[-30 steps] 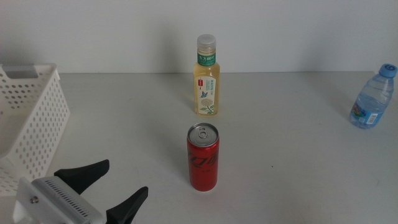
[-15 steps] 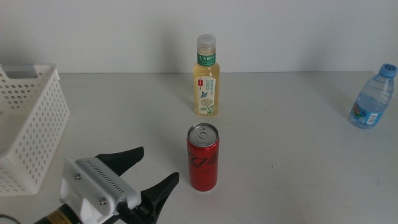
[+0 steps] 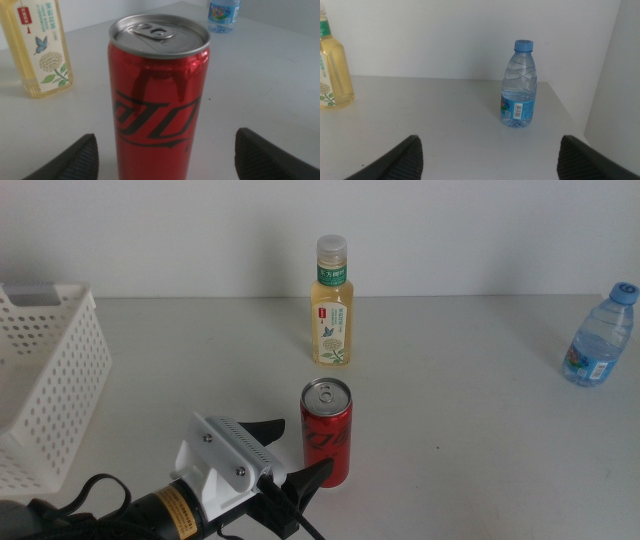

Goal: Use arms to grab the bottles and put them into the dustbin to the left of the table.

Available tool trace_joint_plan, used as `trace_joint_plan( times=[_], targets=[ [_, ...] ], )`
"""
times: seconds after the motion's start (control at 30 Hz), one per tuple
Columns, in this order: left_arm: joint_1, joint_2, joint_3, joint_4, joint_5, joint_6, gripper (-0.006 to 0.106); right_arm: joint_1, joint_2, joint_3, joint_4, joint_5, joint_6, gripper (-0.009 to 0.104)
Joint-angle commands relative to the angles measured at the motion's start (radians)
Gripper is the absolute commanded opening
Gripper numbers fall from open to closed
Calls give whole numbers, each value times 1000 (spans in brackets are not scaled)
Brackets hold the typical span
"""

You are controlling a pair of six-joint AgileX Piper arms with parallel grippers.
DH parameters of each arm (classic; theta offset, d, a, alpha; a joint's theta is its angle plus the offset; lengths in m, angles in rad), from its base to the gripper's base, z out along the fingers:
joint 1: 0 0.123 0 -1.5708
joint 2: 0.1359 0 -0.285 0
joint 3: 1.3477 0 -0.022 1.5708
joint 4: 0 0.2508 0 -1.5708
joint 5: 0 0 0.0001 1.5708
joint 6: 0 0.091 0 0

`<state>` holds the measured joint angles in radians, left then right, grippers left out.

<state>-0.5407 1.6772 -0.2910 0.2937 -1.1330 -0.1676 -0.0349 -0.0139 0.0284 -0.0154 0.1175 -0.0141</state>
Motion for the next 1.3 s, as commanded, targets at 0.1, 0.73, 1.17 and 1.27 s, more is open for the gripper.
trace_joint_plan(
  times=[0.1,0.73,1.17,1.27],
  targets=[
    [-7,15,-81,9,-156,-33,93,-6,-21,-9,-5,-81,-5,78],
    [-7,175,-264,55,-150,-88,91,-6,-21,-9,-5,-81,-4,78],
    [-7,164,-271,57,-85,-122,21,-6,-21,-9,-5,-81,-4,78],
    [-7,112,-271,24,24,-119,9,-6,-21,-9,-5,-81,-5,78]
  ],
)
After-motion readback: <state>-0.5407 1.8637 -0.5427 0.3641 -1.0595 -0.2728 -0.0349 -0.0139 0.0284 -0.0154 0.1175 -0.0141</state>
